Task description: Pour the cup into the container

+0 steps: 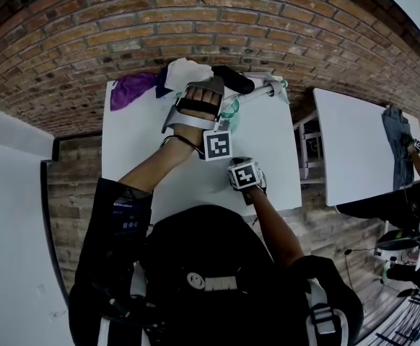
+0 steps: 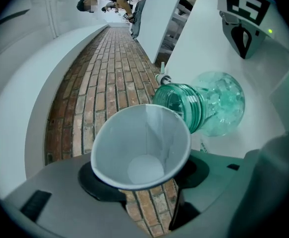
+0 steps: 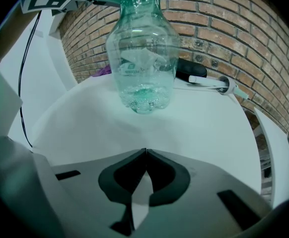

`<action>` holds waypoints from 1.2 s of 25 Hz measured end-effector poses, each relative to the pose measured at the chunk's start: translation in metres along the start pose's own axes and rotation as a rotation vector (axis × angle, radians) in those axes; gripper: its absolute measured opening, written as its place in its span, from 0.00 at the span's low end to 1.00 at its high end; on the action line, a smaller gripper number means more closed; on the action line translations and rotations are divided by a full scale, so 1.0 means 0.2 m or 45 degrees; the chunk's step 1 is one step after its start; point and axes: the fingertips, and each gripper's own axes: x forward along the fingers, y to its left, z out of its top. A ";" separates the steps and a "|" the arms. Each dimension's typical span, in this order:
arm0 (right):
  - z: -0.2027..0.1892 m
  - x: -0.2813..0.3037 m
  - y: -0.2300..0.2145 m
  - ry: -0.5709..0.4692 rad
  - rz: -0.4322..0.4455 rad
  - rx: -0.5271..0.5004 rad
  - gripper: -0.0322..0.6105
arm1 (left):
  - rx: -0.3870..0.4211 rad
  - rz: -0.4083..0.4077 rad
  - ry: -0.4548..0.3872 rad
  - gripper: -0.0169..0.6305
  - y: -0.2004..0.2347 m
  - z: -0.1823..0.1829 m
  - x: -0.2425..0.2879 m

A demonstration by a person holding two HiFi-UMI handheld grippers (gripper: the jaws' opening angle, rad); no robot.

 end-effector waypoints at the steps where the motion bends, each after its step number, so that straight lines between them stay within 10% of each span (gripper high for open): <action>1: 0.00 0.00 0.00 -0.001 0.000 -0.001 0.06 | -0.006 -0.013 -0.014 0.48 0.00 0.01 0.00; 8: 0.00 -0.01 0.00 0.003 -0.004 0.005 0.06 | -0.022 -0.163 -0.132 0.48 -0.04 0.02 -0.02; 30: -0.02 -0.01 0.01 -0.016 0.006 0.035 0.06 | 0.260 -1.230 -0.260 0.48 -0.22 -0.09 -0.09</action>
